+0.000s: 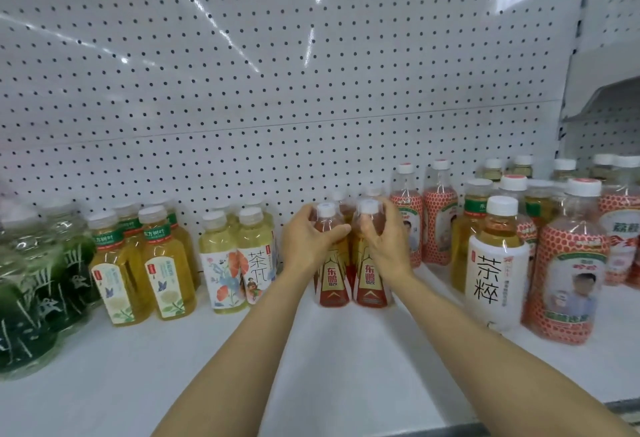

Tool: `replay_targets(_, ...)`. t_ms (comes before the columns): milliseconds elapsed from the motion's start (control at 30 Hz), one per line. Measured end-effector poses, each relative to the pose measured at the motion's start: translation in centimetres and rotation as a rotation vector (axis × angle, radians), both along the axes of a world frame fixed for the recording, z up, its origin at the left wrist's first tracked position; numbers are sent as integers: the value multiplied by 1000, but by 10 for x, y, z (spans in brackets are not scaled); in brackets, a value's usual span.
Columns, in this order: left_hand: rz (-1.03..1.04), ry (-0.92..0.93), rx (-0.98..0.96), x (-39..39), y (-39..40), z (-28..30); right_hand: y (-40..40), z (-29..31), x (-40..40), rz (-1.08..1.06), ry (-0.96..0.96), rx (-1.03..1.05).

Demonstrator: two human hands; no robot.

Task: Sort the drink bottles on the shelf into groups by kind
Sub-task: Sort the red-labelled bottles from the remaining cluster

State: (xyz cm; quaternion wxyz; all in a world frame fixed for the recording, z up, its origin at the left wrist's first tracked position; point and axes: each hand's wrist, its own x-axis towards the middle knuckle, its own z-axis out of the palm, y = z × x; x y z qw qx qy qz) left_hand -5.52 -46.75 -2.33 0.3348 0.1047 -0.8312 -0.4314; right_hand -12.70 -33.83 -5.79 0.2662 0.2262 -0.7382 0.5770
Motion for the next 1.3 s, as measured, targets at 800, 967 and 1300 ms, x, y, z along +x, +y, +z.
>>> replay_targets(800,-197,-58,-140,-26,-28,73,25,105,-13,-62,-163,169)
replay_targets(967,-206,-365,-356,-71,-24,78,7,133,-44,-127,-380,667)
replay_targets(1300,-227,-402,-356,-79,-32,77,6,117,-64,-147,-361,703)
